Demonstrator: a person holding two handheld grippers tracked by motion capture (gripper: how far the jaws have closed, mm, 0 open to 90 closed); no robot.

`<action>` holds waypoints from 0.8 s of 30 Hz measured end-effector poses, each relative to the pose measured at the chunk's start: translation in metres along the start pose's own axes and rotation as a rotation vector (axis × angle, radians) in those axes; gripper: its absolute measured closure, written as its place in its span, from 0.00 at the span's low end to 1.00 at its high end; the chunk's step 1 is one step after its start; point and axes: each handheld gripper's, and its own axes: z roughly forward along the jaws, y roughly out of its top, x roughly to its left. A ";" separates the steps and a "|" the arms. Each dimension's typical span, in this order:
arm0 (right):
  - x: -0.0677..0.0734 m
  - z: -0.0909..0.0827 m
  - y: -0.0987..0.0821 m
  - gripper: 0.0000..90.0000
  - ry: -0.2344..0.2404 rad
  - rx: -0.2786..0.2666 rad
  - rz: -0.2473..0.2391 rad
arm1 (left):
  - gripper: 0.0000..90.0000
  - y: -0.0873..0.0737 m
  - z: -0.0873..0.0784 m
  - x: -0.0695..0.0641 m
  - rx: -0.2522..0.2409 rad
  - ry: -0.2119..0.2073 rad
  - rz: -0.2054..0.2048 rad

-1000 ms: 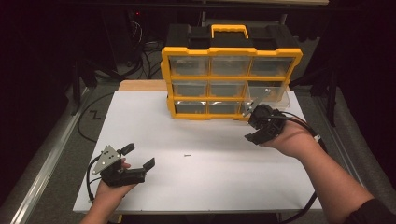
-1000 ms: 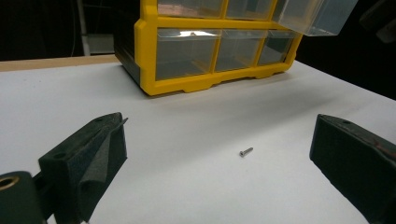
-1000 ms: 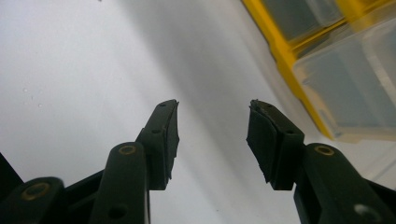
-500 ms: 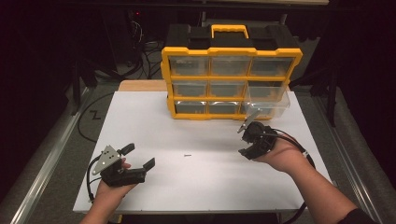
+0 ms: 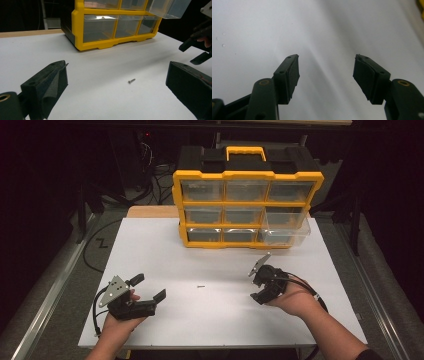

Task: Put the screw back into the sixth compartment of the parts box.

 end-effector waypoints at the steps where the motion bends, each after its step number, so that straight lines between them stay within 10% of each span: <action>1: 0.002 0.003 0.000 0.42 0.006 -0.001 -0.003 | 0.05 0.000 0.000 0.000 0.000 0.000 0.000; 24: 0.040 0.034 0.039 0.37 0.081 -0.059 -0.101 | 0.05 0.000 -0.001 0.001 -0.005 0.005 -0.004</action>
